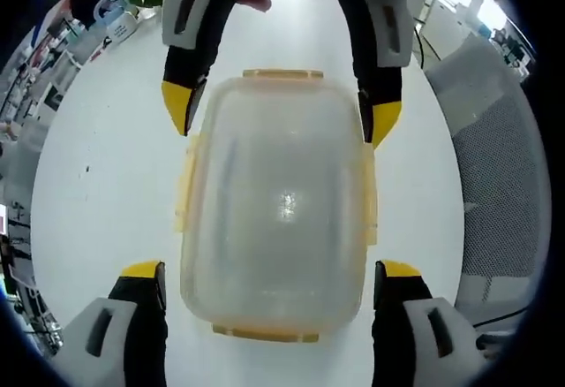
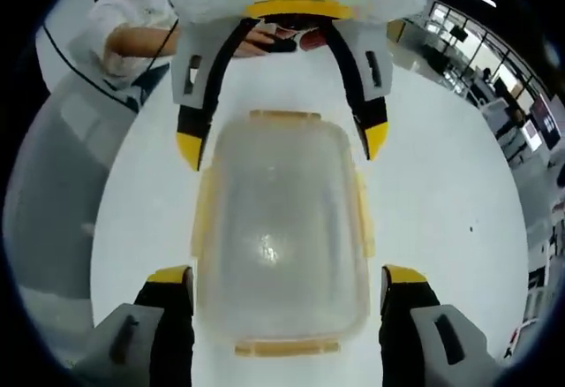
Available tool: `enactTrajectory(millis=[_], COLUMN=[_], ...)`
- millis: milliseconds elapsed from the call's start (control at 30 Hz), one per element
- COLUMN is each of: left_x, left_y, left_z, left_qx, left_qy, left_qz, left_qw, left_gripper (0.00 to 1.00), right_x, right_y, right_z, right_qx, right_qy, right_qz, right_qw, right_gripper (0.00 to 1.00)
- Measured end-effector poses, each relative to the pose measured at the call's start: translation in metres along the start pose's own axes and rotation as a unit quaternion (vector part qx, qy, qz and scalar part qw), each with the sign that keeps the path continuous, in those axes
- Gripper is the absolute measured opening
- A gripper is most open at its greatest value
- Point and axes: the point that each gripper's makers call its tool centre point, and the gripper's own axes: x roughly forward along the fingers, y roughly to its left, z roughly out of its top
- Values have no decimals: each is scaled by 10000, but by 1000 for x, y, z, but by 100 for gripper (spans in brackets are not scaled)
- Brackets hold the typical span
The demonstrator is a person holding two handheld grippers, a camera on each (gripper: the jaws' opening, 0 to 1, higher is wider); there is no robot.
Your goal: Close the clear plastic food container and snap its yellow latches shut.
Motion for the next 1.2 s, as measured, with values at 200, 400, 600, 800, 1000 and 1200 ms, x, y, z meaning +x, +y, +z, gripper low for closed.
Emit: enactTrajectory(millis=[200,400,600,800,1000,1200], left_x=[-2,-5,-9,-13,-16,-19], left_y=[3,4,6,4,5,5], left_z=[-4,-12,-17,-23,-28,-26], left_qx=[-40,-156,-346,-637,-789,-1241], left_qy=[-55,-84,-208,-326,-417,-762], left_qz=[67,146,226,241,326,379], left_qw=[10000,9997,9989,9971,9955,9886], left_gripper=[99,99,99,99,99,99], right_x=[-6,-11,-14,-18,-22,-29], right_y=[-5,-7,-5,-5,-8,-12], right_z=[-5,-7,-9,-6,-6,-4], right_qx=[74,328,575,799,1031,1414], right_qy=[-188,-404,-546,-796,-983,-1273], right_qz=[-115,-197,-228,-318,-428,-557], right_qw=[9997,9985,9966,9931,9889,9802], right_gripper=[99,100,100,100,100,100])
